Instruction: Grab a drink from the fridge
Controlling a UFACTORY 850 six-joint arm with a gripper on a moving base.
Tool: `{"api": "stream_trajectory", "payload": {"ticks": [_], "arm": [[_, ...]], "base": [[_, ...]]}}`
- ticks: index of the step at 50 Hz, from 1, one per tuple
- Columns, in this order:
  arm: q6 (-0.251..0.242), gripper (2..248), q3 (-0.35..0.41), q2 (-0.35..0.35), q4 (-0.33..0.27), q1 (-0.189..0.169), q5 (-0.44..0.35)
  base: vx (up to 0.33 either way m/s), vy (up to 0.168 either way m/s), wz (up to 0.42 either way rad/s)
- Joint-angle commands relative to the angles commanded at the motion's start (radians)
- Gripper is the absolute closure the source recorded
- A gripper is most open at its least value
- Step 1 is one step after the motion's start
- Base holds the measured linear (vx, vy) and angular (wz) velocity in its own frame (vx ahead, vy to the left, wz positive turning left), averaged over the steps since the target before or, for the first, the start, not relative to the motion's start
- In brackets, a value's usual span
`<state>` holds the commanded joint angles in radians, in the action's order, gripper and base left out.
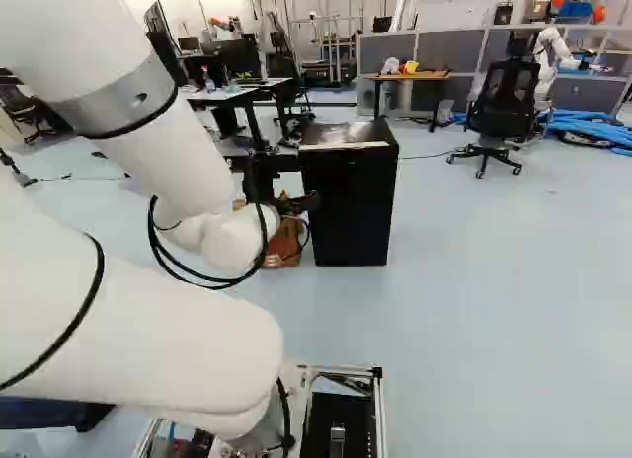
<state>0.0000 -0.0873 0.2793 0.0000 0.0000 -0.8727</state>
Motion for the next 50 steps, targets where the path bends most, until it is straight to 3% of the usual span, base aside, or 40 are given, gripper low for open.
{"api": "stream_trajectory", "payload": {"ticks": [50], "arm": [[0.0, 3, 0.0, 0.0, 0.0, 0.0, 0.0]], "base": [[0.0, 0.0, 0.0]]}}
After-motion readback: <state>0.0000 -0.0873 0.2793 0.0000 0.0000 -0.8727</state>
